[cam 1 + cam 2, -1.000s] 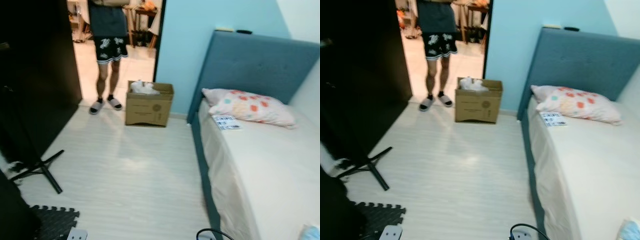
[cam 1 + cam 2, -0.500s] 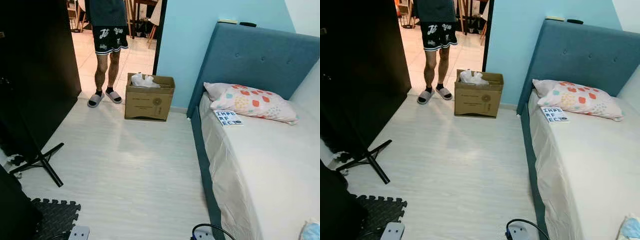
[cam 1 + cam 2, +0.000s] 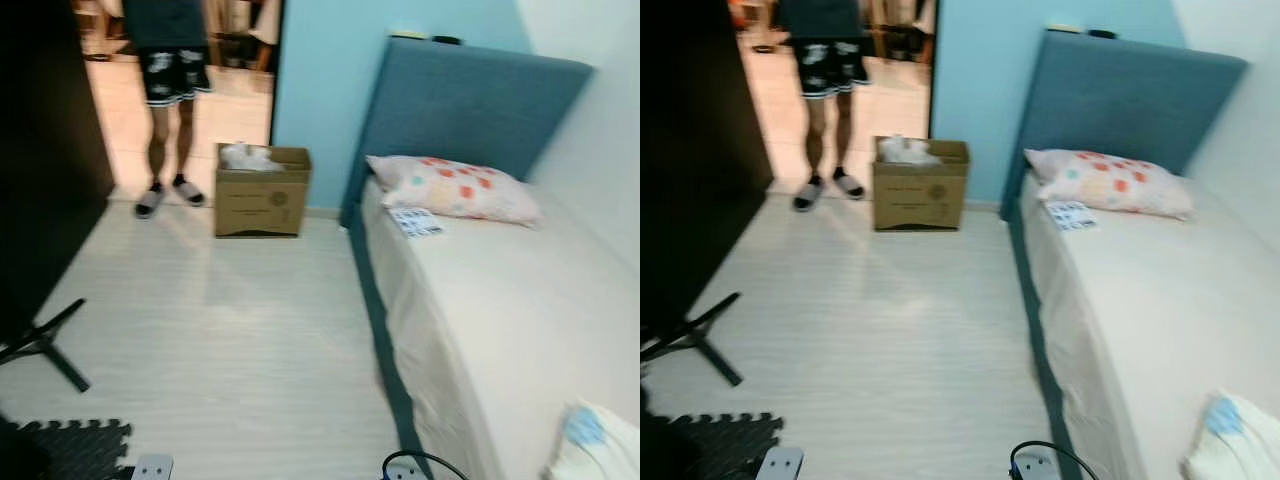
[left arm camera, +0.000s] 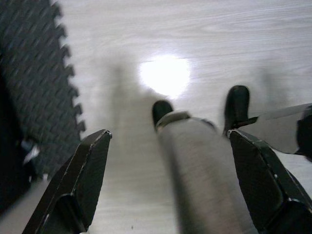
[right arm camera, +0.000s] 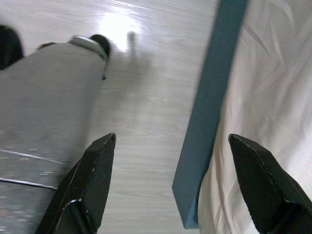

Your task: Clean up the room

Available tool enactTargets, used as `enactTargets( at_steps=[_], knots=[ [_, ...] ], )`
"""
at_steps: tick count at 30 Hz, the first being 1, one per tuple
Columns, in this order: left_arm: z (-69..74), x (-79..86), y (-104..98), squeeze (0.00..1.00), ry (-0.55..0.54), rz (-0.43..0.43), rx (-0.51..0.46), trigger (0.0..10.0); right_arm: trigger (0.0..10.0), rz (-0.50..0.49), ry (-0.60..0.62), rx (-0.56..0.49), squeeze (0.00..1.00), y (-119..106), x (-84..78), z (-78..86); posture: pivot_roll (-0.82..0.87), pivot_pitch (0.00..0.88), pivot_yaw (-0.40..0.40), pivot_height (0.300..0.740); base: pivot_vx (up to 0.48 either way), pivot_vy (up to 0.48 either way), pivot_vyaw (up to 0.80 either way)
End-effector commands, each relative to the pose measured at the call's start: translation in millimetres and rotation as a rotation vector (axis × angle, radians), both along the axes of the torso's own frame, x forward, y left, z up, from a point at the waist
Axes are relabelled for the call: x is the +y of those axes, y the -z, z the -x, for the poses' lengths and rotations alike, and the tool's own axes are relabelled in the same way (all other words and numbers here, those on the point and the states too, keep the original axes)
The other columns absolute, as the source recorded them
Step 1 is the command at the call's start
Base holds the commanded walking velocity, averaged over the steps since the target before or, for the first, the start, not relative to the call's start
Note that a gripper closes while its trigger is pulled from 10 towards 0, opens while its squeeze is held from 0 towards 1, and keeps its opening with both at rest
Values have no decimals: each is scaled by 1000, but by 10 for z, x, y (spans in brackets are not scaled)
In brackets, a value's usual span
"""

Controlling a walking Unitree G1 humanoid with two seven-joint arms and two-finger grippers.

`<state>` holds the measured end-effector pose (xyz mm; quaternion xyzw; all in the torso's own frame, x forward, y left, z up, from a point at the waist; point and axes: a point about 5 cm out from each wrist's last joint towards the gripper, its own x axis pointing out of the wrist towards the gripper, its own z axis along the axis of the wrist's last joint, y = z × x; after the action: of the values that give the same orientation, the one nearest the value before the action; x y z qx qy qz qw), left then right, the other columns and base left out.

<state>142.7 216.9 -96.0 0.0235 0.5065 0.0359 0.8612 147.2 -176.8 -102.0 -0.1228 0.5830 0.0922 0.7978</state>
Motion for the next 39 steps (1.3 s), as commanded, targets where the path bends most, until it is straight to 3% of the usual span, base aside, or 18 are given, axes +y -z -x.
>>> enactTargets(
  at_steps=[1,18,39],
  knots=[
    [33,-70,26,0,-7,19,11,10000,10000,16,16,0,0,-5,-59,1,239,0,-158,740,0,0,0],
    [53,-55,31,0,-6,16,20,10000,10000,29,-19,18,0,7,-76,42,239,0,-154,740,0,0,0],
    [21,-71,23,0,18,7,17,10000,10000,26,-14,49,0,32,-111,130,227,0,-154,740,0,0,-750]
  ],
)
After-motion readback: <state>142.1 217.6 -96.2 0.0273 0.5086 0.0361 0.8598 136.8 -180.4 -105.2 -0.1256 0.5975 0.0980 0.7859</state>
